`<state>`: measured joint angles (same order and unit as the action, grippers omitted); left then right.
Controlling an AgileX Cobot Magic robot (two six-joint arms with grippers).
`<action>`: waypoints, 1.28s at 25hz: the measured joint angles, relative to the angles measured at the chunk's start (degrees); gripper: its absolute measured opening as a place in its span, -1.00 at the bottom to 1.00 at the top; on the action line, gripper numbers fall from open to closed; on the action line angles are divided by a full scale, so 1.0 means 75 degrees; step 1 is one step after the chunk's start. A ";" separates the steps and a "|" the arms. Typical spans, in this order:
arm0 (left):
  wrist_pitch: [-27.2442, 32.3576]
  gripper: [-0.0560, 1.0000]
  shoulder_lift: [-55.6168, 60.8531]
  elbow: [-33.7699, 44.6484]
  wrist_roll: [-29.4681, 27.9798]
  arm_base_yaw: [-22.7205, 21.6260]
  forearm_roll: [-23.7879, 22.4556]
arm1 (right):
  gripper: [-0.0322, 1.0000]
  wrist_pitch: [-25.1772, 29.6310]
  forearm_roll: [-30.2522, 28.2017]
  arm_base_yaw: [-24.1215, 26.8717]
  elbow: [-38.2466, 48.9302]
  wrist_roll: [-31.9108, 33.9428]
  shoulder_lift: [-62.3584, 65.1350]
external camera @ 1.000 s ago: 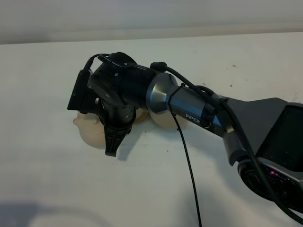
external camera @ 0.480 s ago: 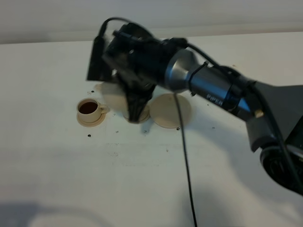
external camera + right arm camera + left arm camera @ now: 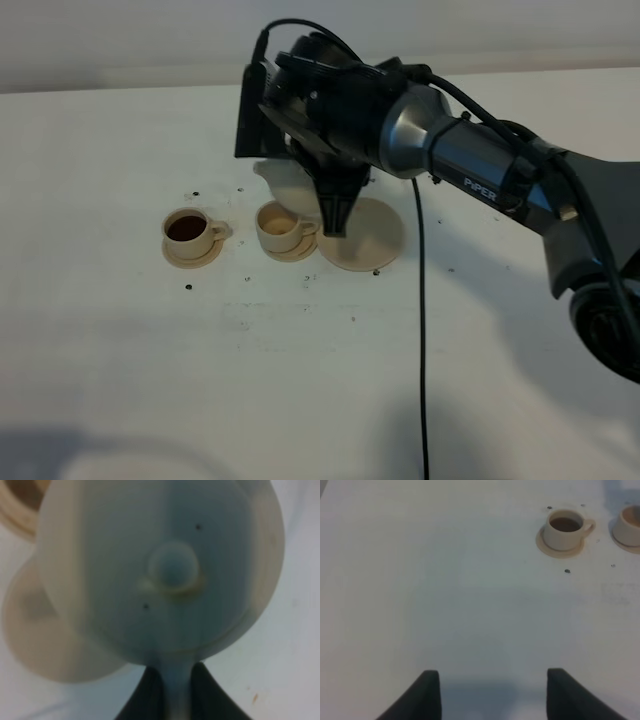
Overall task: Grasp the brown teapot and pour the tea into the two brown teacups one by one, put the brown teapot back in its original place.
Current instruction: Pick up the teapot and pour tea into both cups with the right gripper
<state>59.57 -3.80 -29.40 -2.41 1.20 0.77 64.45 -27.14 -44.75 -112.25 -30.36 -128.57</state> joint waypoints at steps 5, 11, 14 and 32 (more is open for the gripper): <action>0.0000 0.00 0.0000 0.0000 0.0000 0.0000 0.0000 | -0.71 -0.1017 -0.0743 0.0000 0.1210 0.0196 0.0498; 0.0000 0.00 0.0000 0.0000 0.0000 0.0000 0.0000 | -0.71 -0.2073 -0.2192 -0.0007 0.1971 0.0349 0.0683; 0.0000 0.00 0.0000 0.0000 0.0000 0.0000 0.0000 | -0.71 -0.2535 -0.2690 -0.0007 0.2316 0.0356 0.0683; 0.0000 -0.01 0.0000 0.0000 0.0000 0.0000 0.0000 | -0.71 -0.3651 -0.4553 0.0082 0.2913 0.0500 0.0631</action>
<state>59.57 -3.80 -29.40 -2.41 1.20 0.77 37.07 -61.29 -44.14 -90.40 -26.61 -123.84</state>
